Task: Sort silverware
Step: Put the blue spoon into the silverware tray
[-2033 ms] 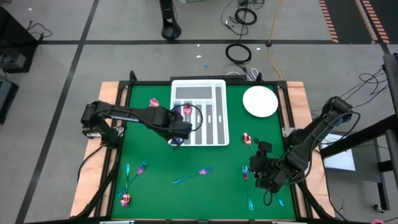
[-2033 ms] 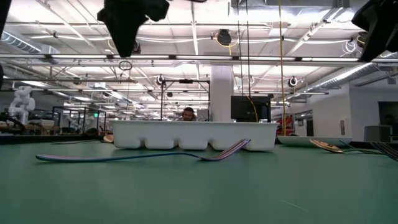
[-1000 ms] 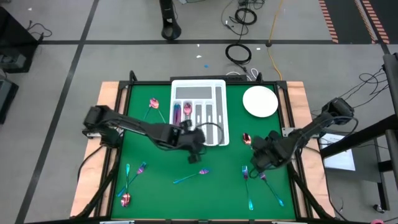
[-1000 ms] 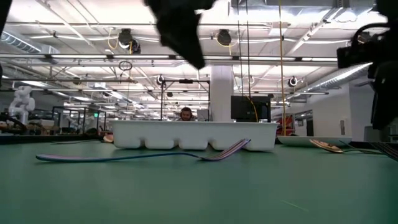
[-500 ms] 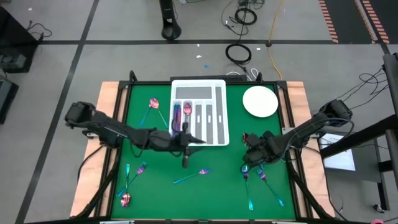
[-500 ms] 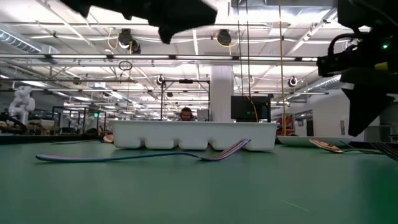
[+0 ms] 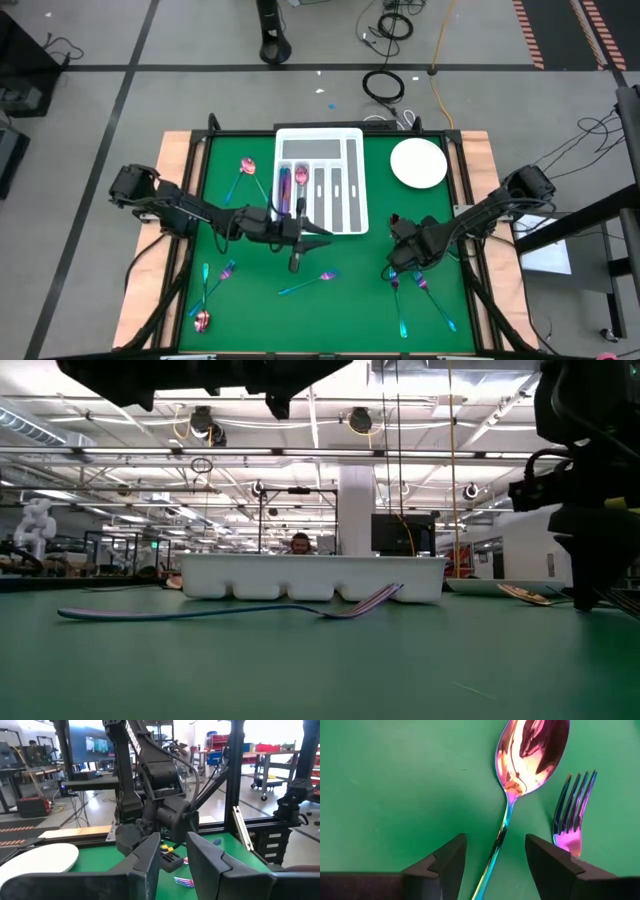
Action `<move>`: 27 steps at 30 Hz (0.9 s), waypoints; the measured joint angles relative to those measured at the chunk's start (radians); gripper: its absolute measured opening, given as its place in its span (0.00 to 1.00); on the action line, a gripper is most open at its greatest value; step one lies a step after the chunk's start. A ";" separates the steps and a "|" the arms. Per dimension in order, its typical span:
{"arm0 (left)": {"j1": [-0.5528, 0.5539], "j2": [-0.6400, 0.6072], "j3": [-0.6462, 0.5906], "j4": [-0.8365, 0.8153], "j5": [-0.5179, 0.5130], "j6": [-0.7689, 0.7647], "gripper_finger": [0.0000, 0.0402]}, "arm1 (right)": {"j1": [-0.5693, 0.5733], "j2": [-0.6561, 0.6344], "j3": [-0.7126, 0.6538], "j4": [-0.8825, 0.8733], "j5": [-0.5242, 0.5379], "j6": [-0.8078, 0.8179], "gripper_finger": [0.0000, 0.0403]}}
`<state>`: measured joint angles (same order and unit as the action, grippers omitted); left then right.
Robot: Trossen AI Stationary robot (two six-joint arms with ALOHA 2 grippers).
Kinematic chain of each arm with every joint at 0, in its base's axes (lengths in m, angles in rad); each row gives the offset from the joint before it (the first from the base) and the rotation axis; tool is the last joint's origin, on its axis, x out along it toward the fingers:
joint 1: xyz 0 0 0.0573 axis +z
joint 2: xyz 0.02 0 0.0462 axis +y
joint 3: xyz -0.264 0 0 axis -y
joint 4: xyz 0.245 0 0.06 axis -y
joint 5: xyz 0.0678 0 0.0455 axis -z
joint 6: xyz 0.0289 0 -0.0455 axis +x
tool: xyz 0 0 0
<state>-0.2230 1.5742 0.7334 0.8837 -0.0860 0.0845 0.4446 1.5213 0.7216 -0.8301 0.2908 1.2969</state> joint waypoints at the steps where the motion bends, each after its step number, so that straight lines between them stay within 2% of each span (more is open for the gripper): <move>1: 0.000 0.000 0.000 0.000 0.000 0.000 0.24 | 0.000 0.001 0.000 0.000 -0.001 0.000 0.48; 6: 0.000 0.000 0.002 0.000 0.000 0.000 0.24 | 0.000 0.002 0.000 0.013 -0.023 0.001 0.38; 16: 0.000 0.000 0.002 -0.001 0.000 -0.001 0.24 | 0.000 0.002 0.001 0.032 -0.053 -0.002 0.03; 27: 0.000 0.000 0.002 -0.004 0.000 -0.026 0.24 | 0.002 -0.066 0.000 0.005 -0.004 0.008 0.01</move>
<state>-0.2230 1.5742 0.7349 0.8792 -0.0860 0.0582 0.4467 1.4556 0.7216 -0.8252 0.2866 1.3045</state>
